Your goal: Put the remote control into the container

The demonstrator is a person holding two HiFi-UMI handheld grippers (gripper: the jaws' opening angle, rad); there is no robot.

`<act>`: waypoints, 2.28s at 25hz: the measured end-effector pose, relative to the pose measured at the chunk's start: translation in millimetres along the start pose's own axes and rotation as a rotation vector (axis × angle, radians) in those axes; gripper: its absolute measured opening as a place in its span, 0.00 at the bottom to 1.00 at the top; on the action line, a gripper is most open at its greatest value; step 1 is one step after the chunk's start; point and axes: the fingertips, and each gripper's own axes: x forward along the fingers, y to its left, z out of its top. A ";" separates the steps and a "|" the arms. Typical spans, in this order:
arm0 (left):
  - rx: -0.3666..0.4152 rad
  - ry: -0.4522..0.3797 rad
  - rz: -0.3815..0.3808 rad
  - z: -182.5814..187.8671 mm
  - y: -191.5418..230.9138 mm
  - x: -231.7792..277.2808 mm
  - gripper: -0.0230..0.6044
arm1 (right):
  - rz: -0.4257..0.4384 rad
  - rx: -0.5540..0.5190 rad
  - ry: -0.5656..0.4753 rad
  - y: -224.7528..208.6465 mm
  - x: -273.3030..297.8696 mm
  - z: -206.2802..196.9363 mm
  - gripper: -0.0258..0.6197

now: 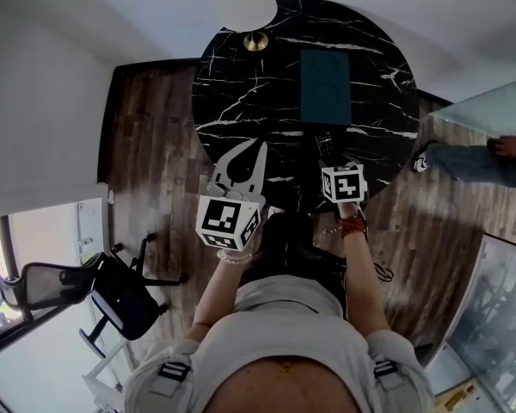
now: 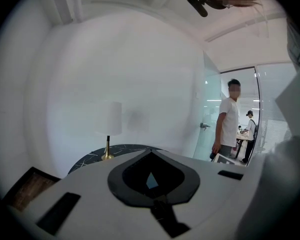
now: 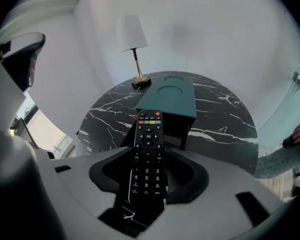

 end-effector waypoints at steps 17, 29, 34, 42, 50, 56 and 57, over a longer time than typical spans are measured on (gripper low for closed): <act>-0.023 0.002 0.032 -5.0 16.6 -14.2 0.05 | -0.072 0.018 0.150 3.8 44.9 -26.2 0.35; -0.037 0.004 0.026 -7.4 22.4 -14.6 0.05 | -0.078 0.013 0.164 12.6 54.9 -26.6 0.35; -0.042 0.004 0.021 -7.1 22.2 -13.2 0.05 | -0.095 0.013 0.165 10.1 52.6 -27.2 0.35; -0.045 0.008 0.007 -7.5 19.0 -12.5 0.05 | -0.080 0.038 0.154 10.1 51.8 -27.4 0.35; -0.039 0.009 0.003 -7.8 14.2 -11.7 0.05 | -0.090 0.020 0.111 10.8 42.8 -19.8 0.36; -0.035 0.020 -0.002 -10.9 8.6 -7.0 0.05 | -0.111 0.024 0.059 -0.9 28.3 -12.0 0.36; -0.034 0.021 -0.003 -11.0 7.6 -6.3 0.05 | -0.112 0.027 0.049 -2.1 24.1 -9.8 0.36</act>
